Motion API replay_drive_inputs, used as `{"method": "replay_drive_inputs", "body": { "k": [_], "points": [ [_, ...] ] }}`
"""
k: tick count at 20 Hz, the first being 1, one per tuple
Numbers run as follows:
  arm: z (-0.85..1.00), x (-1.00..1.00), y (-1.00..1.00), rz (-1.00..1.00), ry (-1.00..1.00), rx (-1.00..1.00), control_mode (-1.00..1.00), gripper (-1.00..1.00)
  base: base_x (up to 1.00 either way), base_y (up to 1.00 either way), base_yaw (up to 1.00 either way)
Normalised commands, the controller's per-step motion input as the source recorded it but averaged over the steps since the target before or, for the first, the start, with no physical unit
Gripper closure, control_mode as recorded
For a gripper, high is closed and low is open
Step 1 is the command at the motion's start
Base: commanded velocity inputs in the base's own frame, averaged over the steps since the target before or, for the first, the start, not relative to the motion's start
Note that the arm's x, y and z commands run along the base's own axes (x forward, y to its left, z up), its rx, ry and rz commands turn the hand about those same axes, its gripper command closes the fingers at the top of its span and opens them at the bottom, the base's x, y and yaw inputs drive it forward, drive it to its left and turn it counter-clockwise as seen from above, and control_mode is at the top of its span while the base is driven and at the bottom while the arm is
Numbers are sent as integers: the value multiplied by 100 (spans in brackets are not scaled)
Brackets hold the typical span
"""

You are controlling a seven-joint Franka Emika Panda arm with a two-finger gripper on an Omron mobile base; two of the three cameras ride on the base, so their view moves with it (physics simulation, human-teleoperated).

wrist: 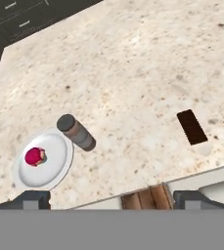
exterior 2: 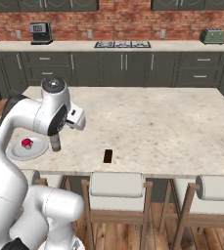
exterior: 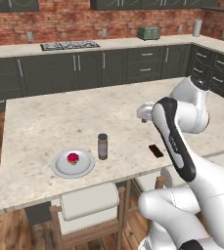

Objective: Take the cinnamon bottle from the cabinet and place it on the dining table, next to the plate with the cupcake. Then take the chocolate from the dining counter and place it on the cupcake plate.

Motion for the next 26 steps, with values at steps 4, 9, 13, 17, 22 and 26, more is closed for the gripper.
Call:
{"method": "replay_drive_inputs", "body": {
  "k": [4, 9, 13, 17, 22, 26],
  "points": [
    [-1, 16, -84, 6, 21, -1, -100, -100, 0, 0, 0],
    [-37, 45, -72, 8, 36, -5, -100, -100, 0, 0, 0],
    [-74, 39, -10, 0, 44, -2, -100, -100, 0, 0, 0],
    [-98, 64, -17, 0, 17, -9, -100, -100, 0, 0, 0],
    [-92, 46, -8, 0, 0, -9, -100, -100, 0, 0, 0],
    [-85, 8, -24, 0, 0, -9, -100, -100, 0, 0, 0]
  ]
}}
